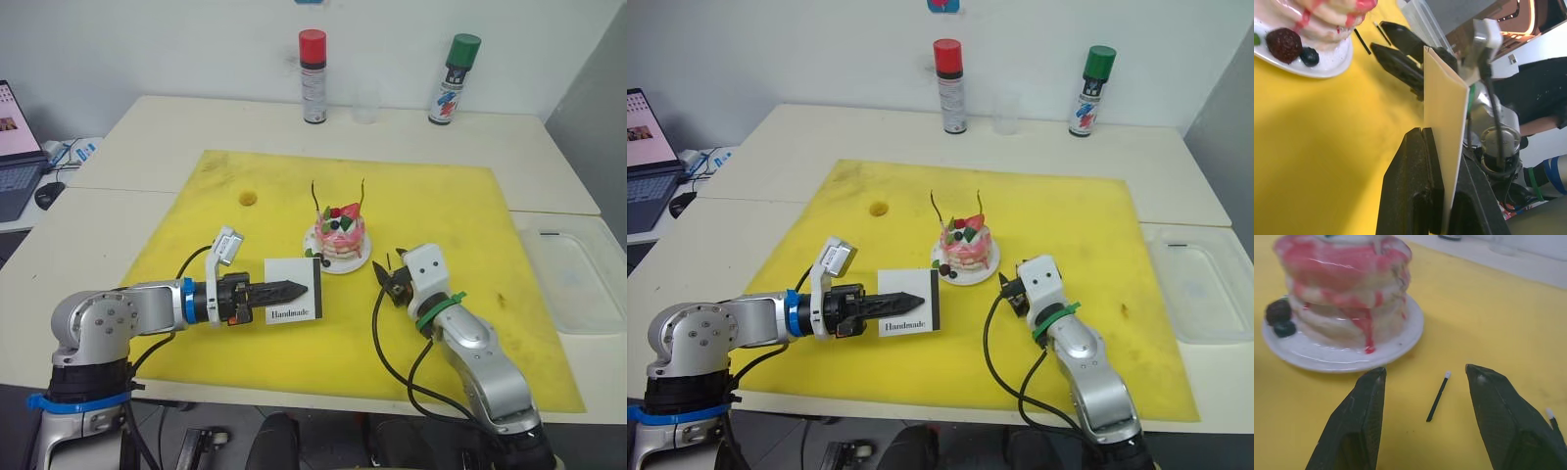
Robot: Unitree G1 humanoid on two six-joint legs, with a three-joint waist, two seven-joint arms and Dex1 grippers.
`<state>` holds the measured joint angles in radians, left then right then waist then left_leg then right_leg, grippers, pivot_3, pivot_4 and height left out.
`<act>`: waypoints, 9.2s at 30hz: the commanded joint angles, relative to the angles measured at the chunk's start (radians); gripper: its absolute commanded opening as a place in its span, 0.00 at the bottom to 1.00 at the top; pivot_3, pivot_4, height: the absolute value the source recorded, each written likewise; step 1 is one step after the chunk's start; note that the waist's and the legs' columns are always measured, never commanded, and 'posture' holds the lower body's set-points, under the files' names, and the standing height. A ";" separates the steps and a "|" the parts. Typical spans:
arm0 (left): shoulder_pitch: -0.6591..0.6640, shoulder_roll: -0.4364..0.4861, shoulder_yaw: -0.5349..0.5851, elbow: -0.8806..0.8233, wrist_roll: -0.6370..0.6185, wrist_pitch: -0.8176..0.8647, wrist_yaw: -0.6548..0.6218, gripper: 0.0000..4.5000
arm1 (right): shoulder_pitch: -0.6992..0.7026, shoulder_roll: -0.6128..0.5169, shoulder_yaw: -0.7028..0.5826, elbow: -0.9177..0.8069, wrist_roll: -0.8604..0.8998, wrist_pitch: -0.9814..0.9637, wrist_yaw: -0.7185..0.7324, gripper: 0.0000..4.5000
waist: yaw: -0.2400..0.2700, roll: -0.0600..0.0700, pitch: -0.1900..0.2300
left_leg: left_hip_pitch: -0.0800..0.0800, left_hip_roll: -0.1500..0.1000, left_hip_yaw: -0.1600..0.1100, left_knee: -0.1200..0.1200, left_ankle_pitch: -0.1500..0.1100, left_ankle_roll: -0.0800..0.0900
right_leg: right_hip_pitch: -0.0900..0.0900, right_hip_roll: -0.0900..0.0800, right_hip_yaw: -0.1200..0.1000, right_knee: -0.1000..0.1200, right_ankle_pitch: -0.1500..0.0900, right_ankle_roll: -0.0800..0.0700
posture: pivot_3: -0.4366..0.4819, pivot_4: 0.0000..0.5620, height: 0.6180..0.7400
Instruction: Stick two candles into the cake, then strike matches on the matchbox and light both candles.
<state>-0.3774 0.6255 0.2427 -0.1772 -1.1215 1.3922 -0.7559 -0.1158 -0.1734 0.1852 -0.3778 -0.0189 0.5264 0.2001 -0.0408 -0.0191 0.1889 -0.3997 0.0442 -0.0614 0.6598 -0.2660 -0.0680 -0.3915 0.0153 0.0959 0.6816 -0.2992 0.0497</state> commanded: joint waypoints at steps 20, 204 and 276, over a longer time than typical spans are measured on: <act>-0.001 0.007 -0.010 -0.009 -0.016 -0.025 -0.022 0.00 | -0.022 0.159 -0.099 -0.099 0.139 0.280 -0.068 0.01 | -0.001 0.000 0.000 | 0.000 0.000 0.000 -0.001 0.000 0.000 | 0.000 0.000 0.000 0.000 0.000 -0.001 | 0.48 0.27 0.87; -0.062 -0.028 -0.252 -0.047 0.169 -0.173 -0.128 0.00 | -0.196 -0.478 0.100 -0.474 0.306 0.337 0.389 0.00 | 0.007 0.000 0.000 | 0.000 -0.001 0.000 0.001 0.000 0.000 | 0.001 0.000 0.000 0.000 0.000 0.000 | 0.48 0.27 0.87; 0.037 0.008 -0.229 -0.082 0.174 -0.225 -0.134 0.00 | -0.710 -0.182 0.229 0.045 -0.073 0.100 0.353 0.00 | -0.010 0.000 0.000 | -0.002 0.000 0.001 0.000 0.000 0.000 | -0.004 -0.001 0.000 0.004 0.003 -0.006 | 0.48 0.27 0.87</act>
<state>-0.3308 0.6390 0.0046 -0.2429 -0.9410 1.1873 -0.8838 -0.8262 -0.3624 0.4184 -0.3092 -0.0866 0.6411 0.5482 -0.0505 -0.0189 0.1892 -0.4015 0.0442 -0.0603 0.6602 -0.2660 -0.0675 -0.3951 0.0145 0.0957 0.6851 -0.2964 0.0440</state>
